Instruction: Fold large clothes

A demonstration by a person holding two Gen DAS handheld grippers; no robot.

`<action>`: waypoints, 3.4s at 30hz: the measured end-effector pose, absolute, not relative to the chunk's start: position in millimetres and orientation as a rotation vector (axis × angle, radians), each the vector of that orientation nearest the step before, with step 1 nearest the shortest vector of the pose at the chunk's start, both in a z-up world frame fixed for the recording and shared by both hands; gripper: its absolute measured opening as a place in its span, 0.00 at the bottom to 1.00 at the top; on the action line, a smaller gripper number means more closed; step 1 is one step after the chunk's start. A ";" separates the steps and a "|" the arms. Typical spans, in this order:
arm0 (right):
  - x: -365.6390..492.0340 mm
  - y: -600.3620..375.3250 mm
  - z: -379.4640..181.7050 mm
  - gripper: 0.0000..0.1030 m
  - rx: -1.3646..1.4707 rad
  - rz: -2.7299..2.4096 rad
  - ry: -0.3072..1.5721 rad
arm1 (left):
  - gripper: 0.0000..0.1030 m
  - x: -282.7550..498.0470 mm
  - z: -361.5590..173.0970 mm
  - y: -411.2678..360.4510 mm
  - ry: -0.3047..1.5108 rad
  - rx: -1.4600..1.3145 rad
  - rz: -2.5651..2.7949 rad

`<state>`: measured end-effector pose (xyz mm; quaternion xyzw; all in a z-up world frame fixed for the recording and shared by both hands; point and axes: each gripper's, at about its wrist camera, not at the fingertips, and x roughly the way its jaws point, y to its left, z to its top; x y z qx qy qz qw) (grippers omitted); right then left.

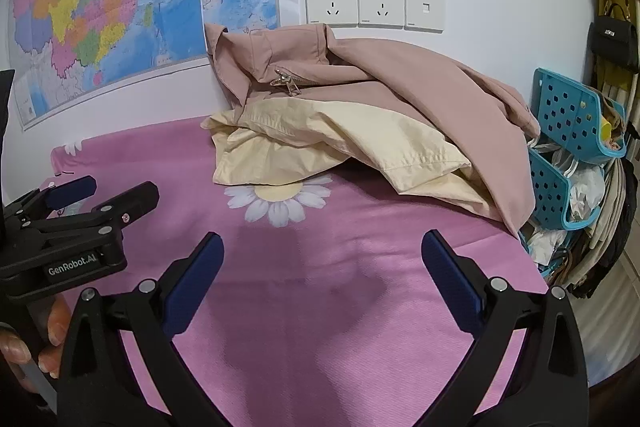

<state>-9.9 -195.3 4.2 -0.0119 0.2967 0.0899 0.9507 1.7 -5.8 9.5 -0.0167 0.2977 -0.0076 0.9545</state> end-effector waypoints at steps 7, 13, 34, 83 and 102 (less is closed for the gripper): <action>-11.5 -195.5 4.5 0.95 -0.025 0.177 0.595 | 0.93 0.1 9.6 -5.7 0.598 -0.034 -0.017; -14.2 -196.4 5.0 0.95 -0.028 0.175 0.589 | 0.93 -0.2 9.8 -5.9 0.599 -0.030 -0.020; -14.9 -196.7 5.2 0.95 -0.030 0.177 0.586 | 0.93 -3.9 8.9 -9.4 0.595 -0.019 -0.016; 22.5 -209.5 21.5 0.95 -0.083 0.230 0.528 | 0.94 26.7 7.9 -7.1 0.626 -0.007 -0.022; 266.3 -159.0 54.3 0.88 -0.390 0.322 0.606 | 0.94 115.2 8.6 25.8 0.633 0.022 0.093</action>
